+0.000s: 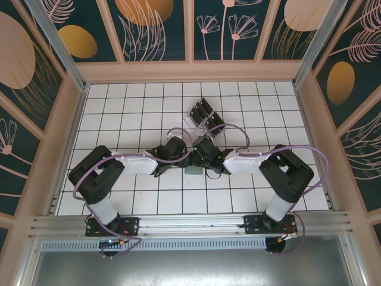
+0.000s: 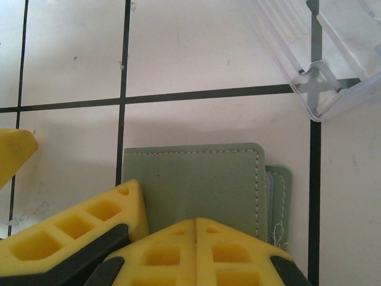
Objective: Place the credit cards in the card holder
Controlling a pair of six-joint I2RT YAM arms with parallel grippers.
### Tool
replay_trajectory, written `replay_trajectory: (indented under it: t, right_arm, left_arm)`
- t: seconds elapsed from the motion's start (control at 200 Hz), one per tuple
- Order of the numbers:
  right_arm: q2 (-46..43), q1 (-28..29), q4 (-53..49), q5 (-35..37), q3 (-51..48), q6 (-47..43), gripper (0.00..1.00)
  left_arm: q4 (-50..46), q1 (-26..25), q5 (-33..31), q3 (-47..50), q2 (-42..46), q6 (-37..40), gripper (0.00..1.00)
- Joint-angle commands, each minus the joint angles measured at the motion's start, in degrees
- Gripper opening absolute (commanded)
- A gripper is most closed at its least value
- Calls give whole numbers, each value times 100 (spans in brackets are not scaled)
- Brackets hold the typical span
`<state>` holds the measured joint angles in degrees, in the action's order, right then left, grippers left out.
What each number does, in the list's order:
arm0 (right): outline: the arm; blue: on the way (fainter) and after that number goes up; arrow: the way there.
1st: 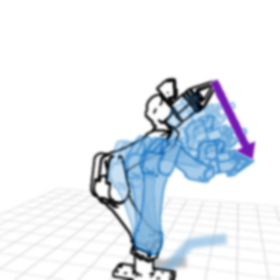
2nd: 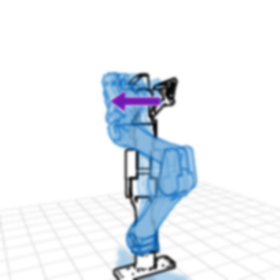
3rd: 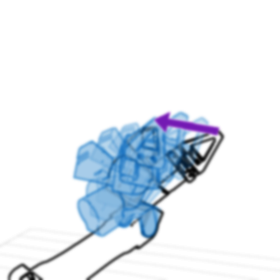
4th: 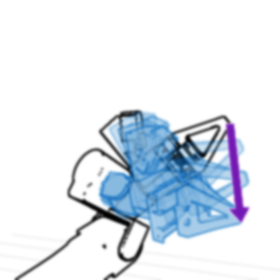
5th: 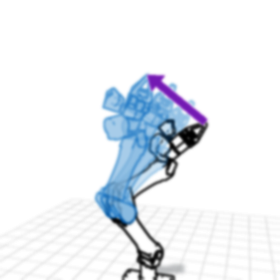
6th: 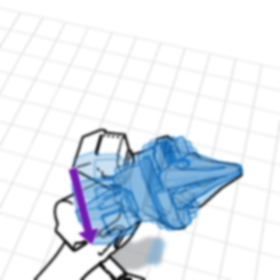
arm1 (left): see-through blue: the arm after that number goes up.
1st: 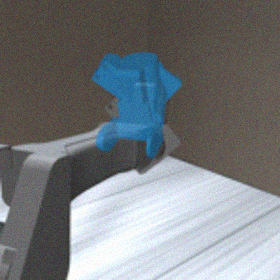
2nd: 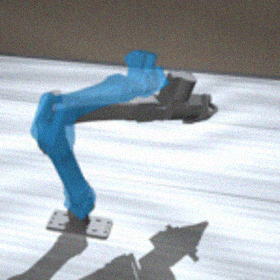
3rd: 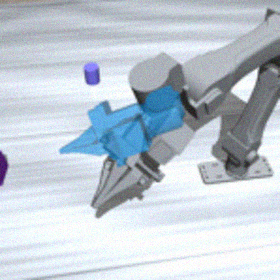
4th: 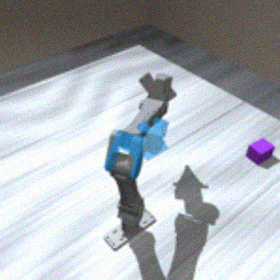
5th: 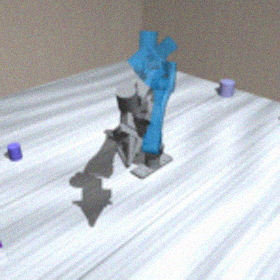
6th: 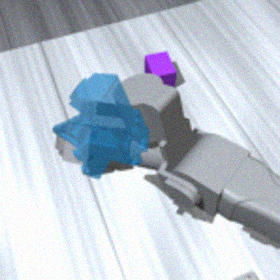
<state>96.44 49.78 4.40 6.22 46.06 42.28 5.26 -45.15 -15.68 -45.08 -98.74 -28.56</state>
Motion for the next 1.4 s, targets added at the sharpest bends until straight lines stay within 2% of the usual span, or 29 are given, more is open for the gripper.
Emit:
replay_trajectory:
  t: [0.0, 0.195, 0.576, 0.751, 1.056, 1.391]
  right_arm:
    - [78, 47, -109, 146, 86, -49, 0]
    - [-113, 15, -167, 222, 68, -80, 0]
    - [287, 133, -28, 21, -25, -14, 0]
    - [399, 182, -26, 11, -165, 48, 0]
    - [384, 241, -61, 59, -407, 140, 0]
    - [365, 496, -337, 396, -467, 119, 0]
  left_arm:
    - [-121, -18, -128, 122, -78, -1, 98]
    - [-121, -20, -128, 122, -78, -1, 99]
    - [-134, -20, -125, 118, -79, -9, 98]
    - [-214, -16, -305, 139, 18, -336, 98]
    - [-135, -16, -1069, 660, 1213, -1450, 98]
    - [-199, -15, -1060, 702, 1561, -1543, 98]
